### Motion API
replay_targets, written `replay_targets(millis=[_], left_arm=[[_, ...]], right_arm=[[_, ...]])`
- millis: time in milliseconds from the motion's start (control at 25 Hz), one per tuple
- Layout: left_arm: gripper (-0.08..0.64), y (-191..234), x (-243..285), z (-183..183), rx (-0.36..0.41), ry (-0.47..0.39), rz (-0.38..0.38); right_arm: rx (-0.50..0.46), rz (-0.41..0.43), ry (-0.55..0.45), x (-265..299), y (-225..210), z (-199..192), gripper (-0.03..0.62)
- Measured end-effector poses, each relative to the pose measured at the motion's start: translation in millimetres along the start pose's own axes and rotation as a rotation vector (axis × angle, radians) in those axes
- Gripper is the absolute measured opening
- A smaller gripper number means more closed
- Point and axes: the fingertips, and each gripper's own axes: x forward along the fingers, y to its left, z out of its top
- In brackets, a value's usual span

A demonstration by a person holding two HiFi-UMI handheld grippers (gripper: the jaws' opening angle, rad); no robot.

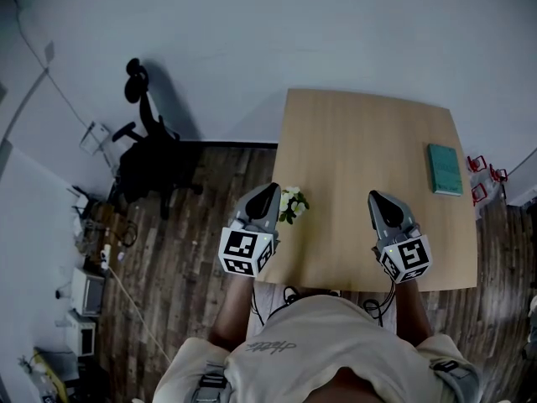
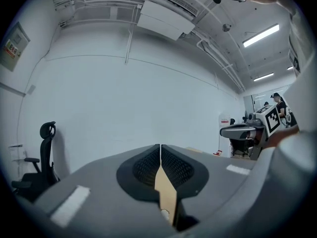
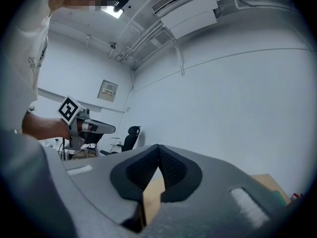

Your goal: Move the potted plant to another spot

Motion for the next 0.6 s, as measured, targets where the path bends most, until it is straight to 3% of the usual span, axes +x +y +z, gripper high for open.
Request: replay_targets(millis=[600], left_arm=[[0.015,-1,-11,-18,-0.020,0.021,0.037]], right_arm=[[-0.006,0.068,0.034,4,12,-7,0.002]])
